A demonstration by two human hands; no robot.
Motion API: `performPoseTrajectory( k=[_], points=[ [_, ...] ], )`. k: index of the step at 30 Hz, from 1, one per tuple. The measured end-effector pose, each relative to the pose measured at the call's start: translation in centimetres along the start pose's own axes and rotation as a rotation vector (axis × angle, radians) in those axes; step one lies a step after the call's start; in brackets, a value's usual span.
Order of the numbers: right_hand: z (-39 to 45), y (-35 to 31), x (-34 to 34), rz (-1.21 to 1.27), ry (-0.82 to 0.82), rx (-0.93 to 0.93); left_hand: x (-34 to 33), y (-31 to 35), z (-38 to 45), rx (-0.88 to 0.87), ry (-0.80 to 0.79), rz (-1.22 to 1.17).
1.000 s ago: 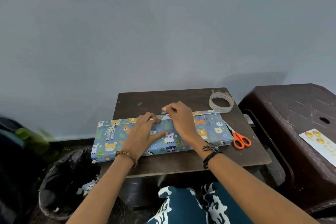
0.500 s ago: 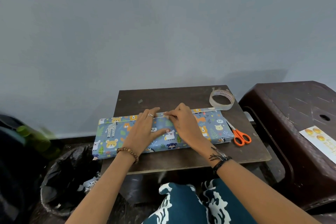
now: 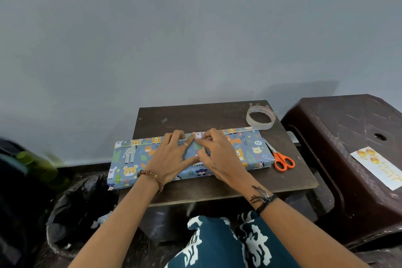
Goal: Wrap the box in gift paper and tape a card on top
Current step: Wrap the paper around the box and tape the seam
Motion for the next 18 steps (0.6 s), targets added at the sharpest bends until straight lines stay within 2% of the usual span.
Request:
performPoseTrajectory(
  k=[6, 11, 15, 18],
  points=[
    [-0.2, 0.0, 0.2, 0.043, 0.062, -0.019, 0.5, 1.0, 0.4, 0.031, -0.009, 0.071],
    [0.0, 0.6, 0.1, 0.085, 0.074, -0.122, 0.8, 1.5, 1.5, 0.068, -0.045, 0.201],
    [0.2, 0.2, -0.2, -0.061, 0.032, -0.064, 1.1, 1.6, 2.6, 0.056, -0.084, 0.238],
    [0.1, 0.0, -0.1, -0.058, 0.036, -0.045, 1.3, 1.6, 3.2, 0.065, -0.151, 0.232]
  ],
)
Point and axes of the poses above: each hand's wrist, its own z-axis towards the middle knuckle, its own x-axis out of the back of the hand, y = z × x, the point moved 5 cm from there along z, towards the middle knuckle
